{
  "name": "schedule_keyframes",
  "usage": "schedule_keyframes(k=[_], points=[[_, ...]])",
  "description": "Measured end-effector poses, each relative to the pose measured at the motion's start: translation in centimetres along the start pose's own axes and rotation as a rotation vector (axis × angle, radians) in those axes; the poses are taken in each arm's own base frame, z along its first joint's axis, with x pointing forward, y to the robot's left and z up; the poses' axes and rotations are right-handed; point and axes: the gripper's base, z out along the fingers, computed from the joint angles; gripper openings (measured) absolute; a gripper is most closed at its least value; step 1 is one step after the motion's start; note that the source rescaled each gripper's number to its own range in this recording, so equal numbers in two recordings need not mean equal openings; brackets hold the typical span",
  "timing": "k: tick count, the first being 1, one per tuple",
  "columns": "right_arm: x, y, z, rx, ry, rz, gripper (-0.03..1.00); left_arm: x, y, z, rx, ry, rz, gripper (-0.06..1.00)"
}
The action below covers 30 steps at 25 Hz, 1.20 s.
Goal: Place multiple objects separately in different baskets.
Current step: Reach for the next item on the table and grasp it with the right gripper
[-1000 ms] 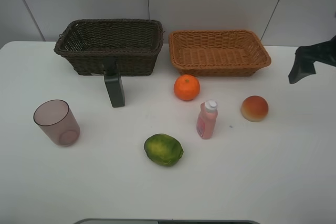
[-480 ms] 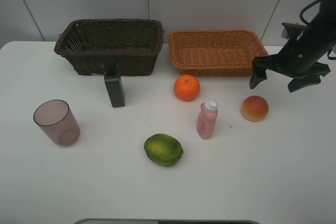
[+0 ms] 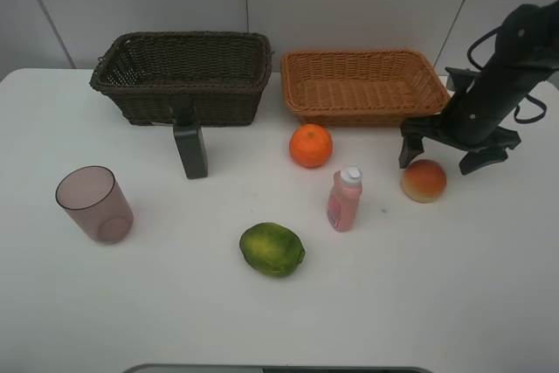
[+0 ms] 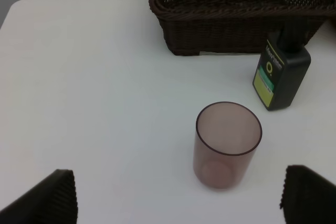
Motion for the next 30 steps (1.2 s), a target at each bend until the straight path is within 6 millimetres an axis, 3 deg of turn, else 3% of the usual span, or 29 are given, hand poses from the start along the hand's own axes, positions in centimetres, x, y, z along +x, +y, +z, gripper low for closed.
schedule_keyframes(k=[12,17,20,23,30], points=[[0.5,1.3,2.3,0.007,0.060,-0.041,1.00,0.0,0.0,0.0,0.000,0.000,0.000,1.00],[0.5,1.4,2.4,0.007,0.063,-0.045,0.99,0.0,0.0,0.0,0.000,0.000,0.000,1.00],[0.5,1.4,2.4,0.009,0.067,-0.044,0.83,0.0,0.0,0.0,0.000,0.000,0.000,1.00],[0.7,1.4,2.5,0.013,0.085,-0.043,0.39,0.0,0.0,0.0,0.000,0.000,0.000,1.00],[0.7,1.4,2.5,0.012,0.086,-0.040,0.35,0.0,0.0,0.0,0.000,0.000,0.000,1.00]])
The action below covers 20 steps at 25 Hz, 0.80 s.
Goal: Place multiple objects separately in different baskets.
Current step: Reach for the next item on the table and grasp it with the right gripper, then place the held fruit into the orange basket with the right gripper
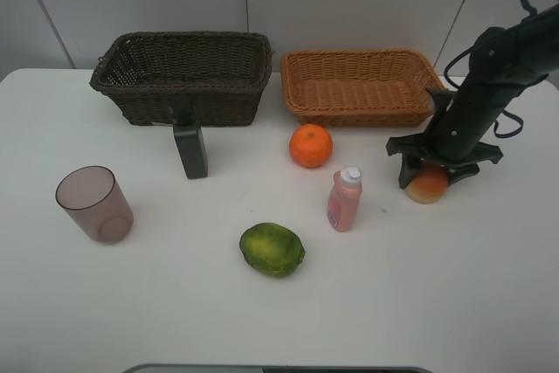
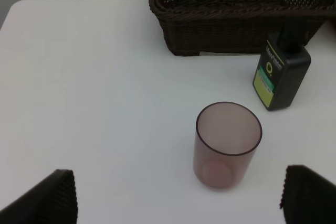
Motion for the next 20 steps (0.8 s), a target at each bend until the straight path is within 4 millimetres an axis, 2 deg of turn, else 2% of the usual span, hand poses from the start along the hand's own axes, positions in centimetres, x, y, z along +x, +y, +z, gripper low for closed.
schedule_keyframes(k=[7,10,20], points=[[0.0,0.0,0.0,0.000,0.000,0.000,0.35,0.0,0.0,0.0,0.000,0.000,0.000,1.00],[-0.3,0.0,-0.6,0.003,-0.004,-0.005,0.35,0.0,0.0,0.0,0.000,0.000,0.000,1.00],[-2.9,1.1,-7.3,0.029,0.004,-0.070,0.35,0.0,0.0,0.0,0.000,0.000,0.000,1.00]])
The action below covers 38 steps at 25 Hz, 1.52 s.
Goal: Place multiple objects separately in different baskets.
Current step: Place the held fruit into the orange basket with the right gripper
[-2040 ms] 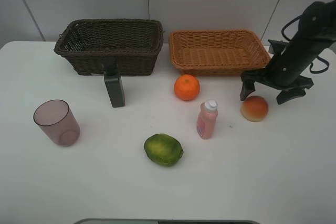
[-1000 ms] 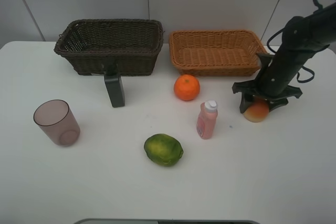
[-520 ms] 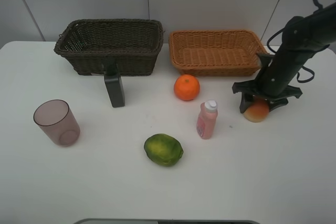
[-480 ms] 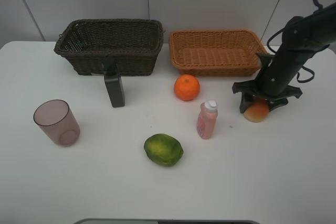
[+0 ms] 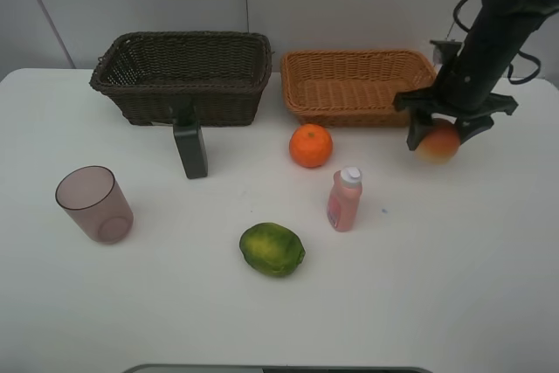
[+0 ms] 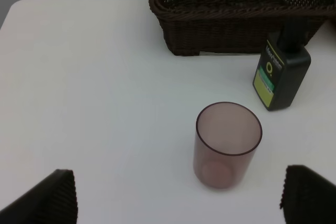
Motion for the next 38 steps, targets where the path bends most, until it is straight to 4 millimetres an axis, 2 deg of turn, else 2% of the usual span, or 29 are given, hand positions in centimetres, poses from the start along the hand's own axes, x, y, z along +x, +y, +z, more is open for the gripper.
schedule_keyframes(k=[5,9,16,20,25,30,31,35,36,38], points=[[-2.3,1.0,-3.6,-0.001,-0.082,-0.041,0.35,0.0,0.0,0.0,0.000,0.000,0.000,1.00],[-5.0,1.7,-4.8,-0.007,-0.162,-0.056,0.35,0.0,0.0,0.0,0.000,0.000,0.000,1.00],[-10.3,3.9,-3.3,0.007,-0.229,-0.101,0.35,0.0,0.0,0.0,0.000,0.000,0.000,1.00],[-12.6,4.8,-1.4,0.001,-0.271,-0.111,0.35,0.0,0.0,0.0,0.000,0.000,0.000,1.00],[-13.8,5.2,0.5,-0.008,-0.315,-0.099,0.35,0.0,0.0,0.0,0.000,0.000,0.000,1.00],[-14.2,5.1,1.0,-0.007,-0.340,-0.051,0.36,0.0,0.0,0.0,0.000,0.000,0.000,1.00],[-14.2,5.1,1.0,-0.003,-0.340,-0.049,0.41,0.0,0.0,0.0,0.000,0.000,0.000,1.00],[-14.2,5.1,1.0,-0.001,-0.341,-0.044,0.85,0.0,0.0,0.0,0.000,0.000,0.000,1.00],[-14.2,5.2,1.0,0.000,-0.339,-0.045,0.91,0.0,0.0,0.0,0.000,0.000,0.000,1.00],[-14.0,5.5,0.6,-0.001,-0.341,-0.050,0.97,0.0,0.0,0.0,0.000,0.000,0.000,1.00]])
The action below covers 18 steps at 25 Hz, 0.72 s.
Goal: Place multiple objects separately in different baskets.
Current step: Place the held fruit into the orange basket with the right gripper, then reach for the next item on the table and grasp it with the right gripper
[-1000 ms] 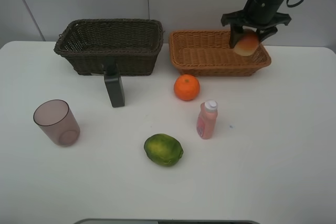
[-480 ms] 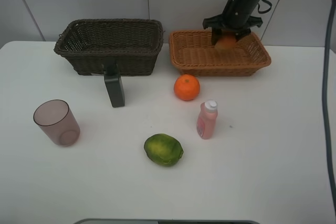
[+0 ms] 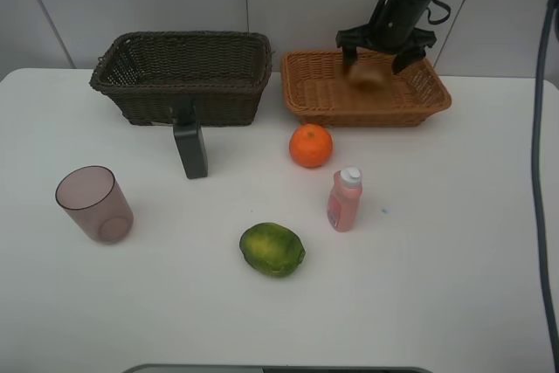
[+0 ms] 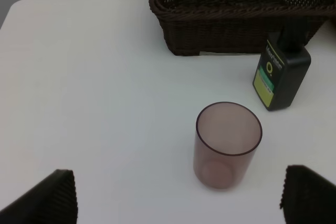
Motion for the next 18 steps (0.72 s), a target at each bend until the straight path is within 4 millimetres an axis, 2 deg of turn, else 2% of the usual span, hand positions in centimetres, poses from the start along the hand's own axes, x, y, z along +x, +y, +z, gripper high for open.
schedule_keyframes(k=[4,9,12,18], points=[[-0.1,0.9,-1.9,-0.006,-0.005,-0.015,1.00,0.0,0.0,0.0,0.000,0.000,0.000,1.00],[0.8,3.3,-4.6,-0.012,0.039,-0.043,1.00,0.0,0.0,0.0,0.000,0.000,0.000,1.00],[1.9,4.9,-5.9,-0.019,0.065,-0.032,1.00,0.0,0.0,0.0,0.000,0.000,0.000,1.00],[5.8,7.7,-7.2,-0.026,0.125,-0.006,1.00,0.0,0.0,0.0,0.000,0.000,0.000,1.00]])
